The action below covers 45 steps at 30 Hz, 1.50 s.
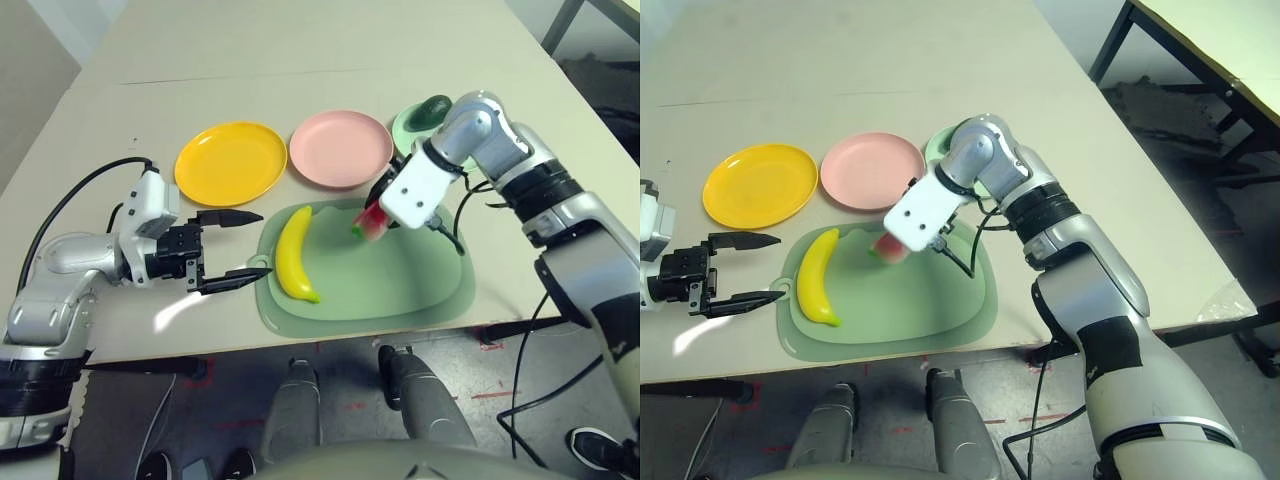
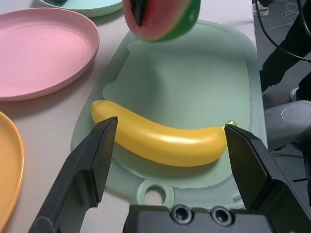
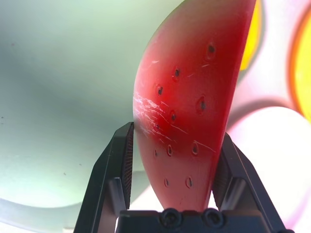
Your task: Place the fruits into color-matched plates.
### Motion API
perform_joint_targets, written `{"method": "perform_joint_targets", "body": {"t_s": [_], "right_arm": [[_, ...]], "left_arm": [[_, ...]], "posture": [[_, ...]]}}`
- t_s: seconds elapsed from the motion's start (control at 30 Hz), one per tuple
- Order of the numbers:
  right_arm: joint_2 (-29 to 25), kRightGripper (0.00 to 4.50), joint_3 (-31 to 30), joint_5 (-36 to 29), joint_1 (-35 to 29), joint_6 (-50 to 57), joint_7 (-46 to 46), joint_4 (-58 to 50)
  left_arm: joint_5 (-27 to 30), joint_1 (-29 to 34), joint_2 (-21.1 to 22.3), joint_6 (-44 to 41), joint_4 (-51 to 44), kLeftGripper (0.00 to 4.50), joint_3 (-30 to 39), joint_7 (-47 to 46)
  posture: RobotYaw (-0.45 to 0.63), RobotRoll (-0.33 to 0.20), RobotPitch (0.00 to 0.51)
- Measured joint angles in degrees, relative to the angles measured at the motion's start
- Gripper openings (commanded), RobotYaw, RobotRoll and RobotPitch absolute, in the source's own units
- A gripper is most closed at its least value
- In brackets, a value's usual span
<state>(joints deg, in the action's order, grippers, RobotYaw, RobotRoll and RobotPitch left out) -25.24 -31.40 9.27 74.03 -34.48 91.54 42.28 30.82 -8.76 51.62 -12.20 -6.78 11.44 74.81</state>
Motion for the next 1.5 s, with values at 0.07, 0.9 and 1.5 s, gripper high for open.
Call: {"method": "perform_joint_targets", "body": {"t_s": [0.07, 0.9, 1.5], "right_arm": [[1.0, 2.21, 1.2, 0.3, 3.0, 1.3, -2.4, 4.4], [13.1, 2.21, -0.3, 22.9, 8.3, 5.4, -46.6, 33.8], [13.5, 3.15, -0.5, 24.8, 7.7, 6.5, -48.7, 34.7]], "left_arm": [[0.7, -0.6, -0.7, -0.6, 0.1, 4.5, 0.1, -0.7], [-4.2, -11.4, -4.8, -14.9, -1.2, 4.5, 0.0, -28.0], [-5.2, -10.0, -5.3, -11.8, -1.6, 4.5, 0.0, -28.9]], "posture": [[-0.01, 0.0, 0.204], [0.04, 0.0, 0.218], [0.05, 0.0, 0.215]]}}
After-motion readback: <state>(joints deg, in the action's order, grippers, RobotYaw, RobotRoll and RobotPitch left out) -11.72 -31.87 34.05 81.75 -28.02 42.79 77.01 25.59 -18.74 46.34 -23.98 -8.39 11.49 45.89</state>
